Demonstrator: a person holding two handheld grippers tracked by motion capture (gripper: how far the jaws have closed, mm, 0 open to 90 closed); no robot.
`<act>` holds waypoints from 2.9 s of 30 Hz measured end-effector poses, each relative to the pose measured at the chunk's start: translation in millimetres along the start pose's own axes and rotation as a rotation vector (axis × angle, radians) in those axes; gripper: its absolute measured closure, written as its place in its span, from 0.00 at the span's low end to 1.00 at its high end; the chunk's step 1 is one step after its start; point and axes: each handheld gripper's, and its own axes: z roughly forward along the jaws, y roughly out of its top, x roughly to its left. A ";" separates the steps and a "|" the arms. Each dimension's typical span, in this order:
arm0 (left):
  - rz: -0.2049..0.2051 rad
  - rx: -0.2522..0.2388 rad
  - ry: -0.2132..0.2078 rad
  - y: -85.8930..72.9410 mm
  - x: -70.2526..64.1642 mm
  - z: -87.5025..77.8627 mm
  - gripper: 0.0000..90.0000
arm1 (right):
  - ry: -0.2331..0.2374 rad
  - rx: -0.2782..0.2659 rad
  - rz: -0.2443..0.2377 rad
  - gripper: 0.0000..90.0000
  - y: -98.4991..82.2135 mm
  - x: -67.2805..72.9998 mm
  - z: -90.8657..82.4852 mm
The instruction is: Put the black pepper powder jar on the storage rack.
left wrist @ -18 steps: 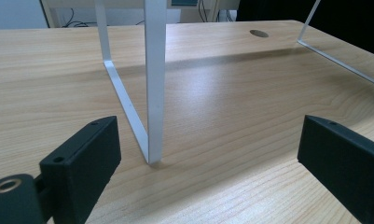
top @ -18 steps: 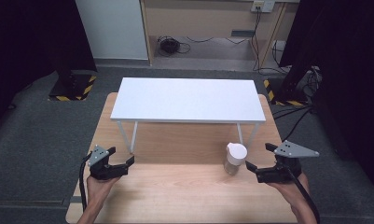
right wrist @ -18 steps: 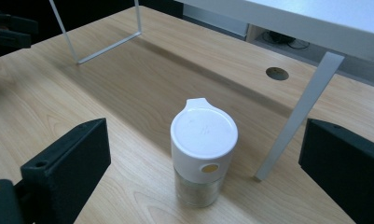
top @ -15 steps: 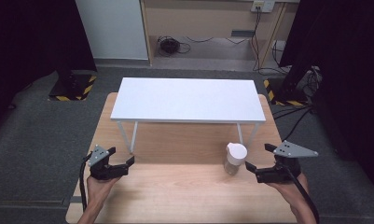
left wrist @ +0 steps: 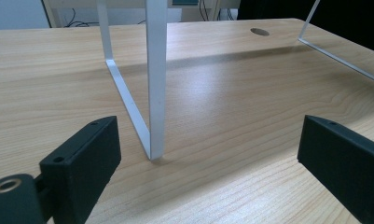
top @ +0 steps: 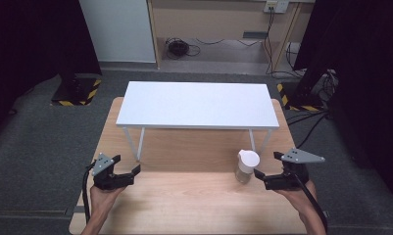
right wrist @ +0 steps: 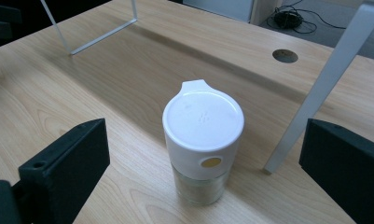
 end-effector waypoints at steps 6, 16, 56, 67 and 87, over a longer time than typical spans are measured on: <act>-0.002 -0.001 0.001 -0.1 0.2 -0.7 0.06 | -0.003 0.015 0.000 0.02 -2.0 0.7 10.8; 0.000 -0.002 0.004 0.4 -0.2 -0.7 0.06 | 0.009 0.062 -0.007 0.02 2.8 -3.3 32.4; -0.001 0.005 0.001 0.7 -0.5 0.3 0.06 | 0.008 0.077 -0.023 0.34 -2.2 -9.0 78.0; -0.003 0.006 -0.003 0.8 0.1 1.4 0.06 | 0.005 0.091 -0.011 0.34 1.1 -8.3 76.9; 0.002 0.004 -0.005 1.8 -1.0 1.6 0.06 | 0.036 0.059 -0.045 0.34 29.7 2.1 27.8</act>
